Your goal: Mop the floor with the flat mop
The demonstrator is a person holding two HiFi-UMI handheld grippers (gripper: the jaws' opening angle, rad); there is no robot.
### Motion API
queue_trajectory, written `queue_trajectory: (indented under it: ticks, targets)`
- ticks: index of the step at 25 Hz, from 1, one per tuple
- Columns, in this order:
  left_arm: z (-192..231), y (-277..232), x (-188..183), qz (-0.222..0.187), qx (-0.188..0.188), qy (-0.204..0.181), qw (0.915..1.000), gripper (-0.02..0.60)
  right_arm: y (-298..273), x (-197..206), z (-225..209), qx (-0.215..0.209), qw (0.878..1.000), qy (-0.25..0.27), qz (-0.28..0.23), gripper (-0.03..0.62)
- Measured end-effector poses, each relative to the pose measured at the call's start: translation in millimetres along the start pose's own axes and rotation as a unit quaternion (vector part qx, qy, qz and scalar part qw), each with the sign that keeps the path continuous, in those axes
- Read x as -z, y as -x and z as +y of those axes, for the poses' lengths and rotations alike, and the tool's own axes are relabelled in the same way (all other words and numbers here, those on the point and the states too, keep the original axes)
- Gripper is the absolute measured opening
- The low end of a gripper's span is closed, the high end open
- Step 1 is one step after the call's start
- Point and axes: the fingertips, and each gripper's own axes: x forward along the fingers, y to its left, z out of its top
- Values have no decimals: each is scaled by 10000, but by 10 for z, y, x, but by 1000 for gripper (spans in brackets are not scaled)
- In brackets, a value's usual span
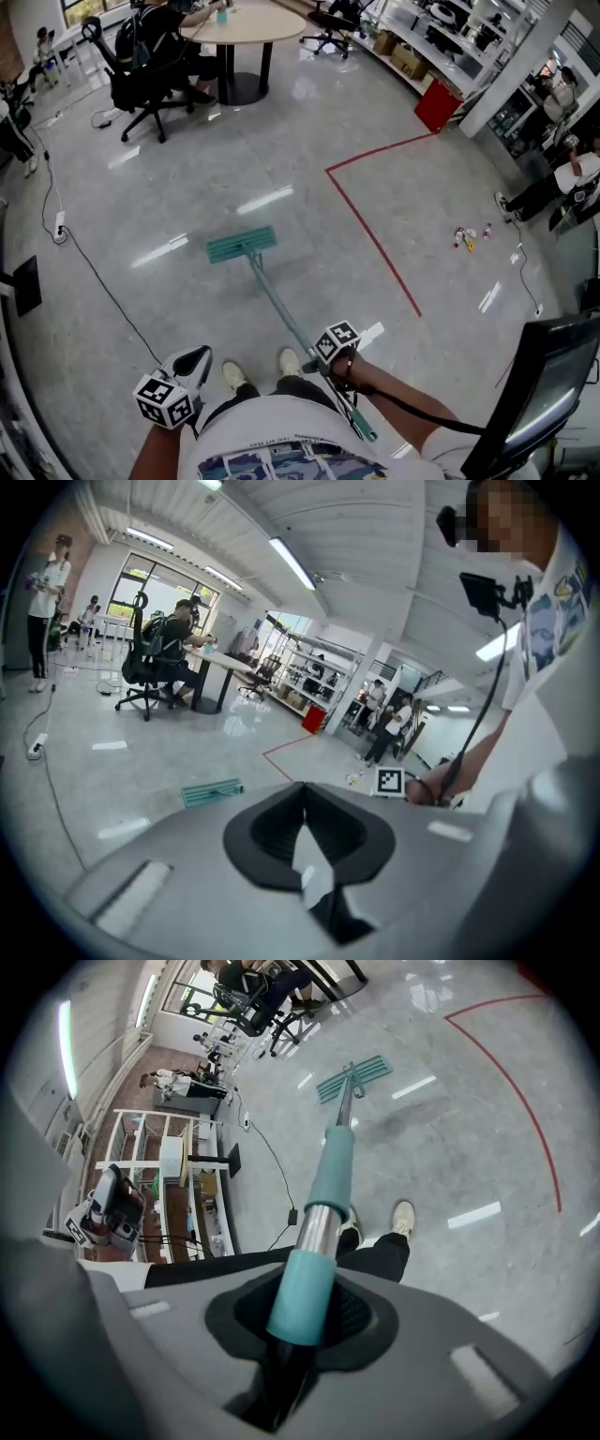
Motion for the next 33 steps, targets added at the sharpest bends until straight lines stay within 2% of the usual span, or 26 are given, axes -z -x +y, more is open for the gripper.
queue_trajectory:
  ticks: [5, 20, 28, 33]
  targets:
    - [132, 107, -12, -6, 87, -6, 10000, 5, -107, -16, 183, -49, 10000, -47, -15, 81]
    - [381, 294, 35, -46, 111, 35, 9999, 5, -241, -41, 372, -57, 9999, -18, 138, 81]
    - [538, 474, 102, -65, 97, 109, 9999, 5, -185, -59, 348, -131, 9991, -391, -68, 83]
    - [686, 515, 185, 24, 158, 133, 9998, 5, -112, -144, 410, -538, 9929, -886, -577, 89]
